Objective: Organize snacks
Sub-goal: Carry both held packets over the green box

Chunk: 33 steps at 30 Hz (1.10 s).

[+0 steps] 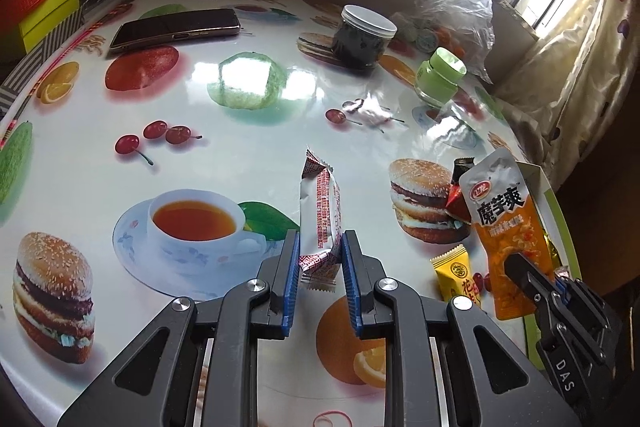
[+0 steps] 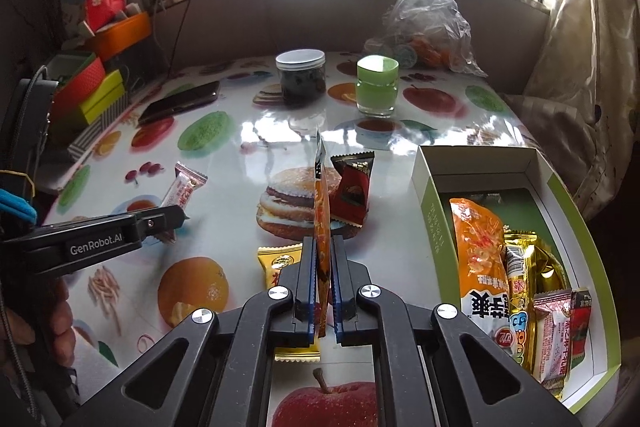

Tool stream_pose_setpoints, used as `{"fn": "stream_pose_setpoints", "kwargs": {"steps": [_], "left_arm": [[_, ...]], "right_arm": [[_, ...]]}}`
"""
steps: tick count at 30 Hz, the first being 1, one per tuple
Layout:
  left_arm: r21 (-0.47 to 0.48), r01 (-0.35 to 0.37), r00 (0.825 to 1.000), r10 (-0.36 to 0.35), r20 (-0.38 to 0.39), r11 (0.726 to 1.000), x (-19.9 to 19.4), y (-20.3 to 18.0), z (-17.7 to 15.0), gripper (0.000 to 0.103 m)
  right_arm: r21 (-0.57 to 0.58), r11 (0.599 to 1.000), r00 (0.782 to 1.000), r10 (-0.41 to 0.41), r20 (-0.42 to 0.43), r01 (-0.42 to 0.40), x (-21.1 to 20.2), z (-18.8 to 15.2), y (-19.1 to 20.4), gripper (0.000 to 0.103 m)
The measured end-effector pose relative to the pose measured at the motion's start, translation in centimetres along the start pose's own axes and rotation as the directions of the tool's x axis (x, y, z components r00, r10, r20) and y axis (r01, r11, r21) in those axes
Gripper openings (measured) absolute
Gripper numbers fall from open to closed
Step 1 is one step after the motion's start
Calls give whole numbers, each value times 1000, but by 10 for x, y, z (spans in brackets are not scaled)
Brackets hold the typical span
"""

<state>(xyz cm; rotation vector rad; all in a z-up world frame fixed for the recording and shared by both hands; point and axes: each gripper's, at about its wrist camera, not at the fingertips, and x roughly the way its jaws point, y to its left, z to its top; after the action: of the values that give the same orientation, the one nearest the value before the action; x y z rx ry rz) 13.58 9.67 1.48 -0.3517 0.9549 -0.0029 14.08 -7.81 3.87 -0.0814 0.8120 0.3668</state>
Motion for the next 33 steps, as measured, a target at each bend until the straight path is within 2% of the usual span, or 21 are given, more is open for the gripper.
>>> {"fn": "stream_pose_setpoints", "kwargs": {"steps": [7, 18, 28, 33], "left_arm": [[40, 27, 999, -28, 19, 999, -18, -18, -2, 22], [131, 85, 995, -91, 41, 988, -40, -67, -1, 22], [215, 156, 986, -163, 15, 964, -40, -120, -3, 22], [232, 214, 976, -216, -19, 949, -33, -145, -3, 22]], "right_arm": [[15, 1000, 999, 7, 40, -8, -22, 0, -5, 6], [63, 998, 994, -33, 104, 26, -59, 0, -32, 6], [117, 988, 986, -116, 124, 101, -81, -5, -73, 6], [143, 978, 980, -165, 107, 149, -86, -14, -98, 6]]}}
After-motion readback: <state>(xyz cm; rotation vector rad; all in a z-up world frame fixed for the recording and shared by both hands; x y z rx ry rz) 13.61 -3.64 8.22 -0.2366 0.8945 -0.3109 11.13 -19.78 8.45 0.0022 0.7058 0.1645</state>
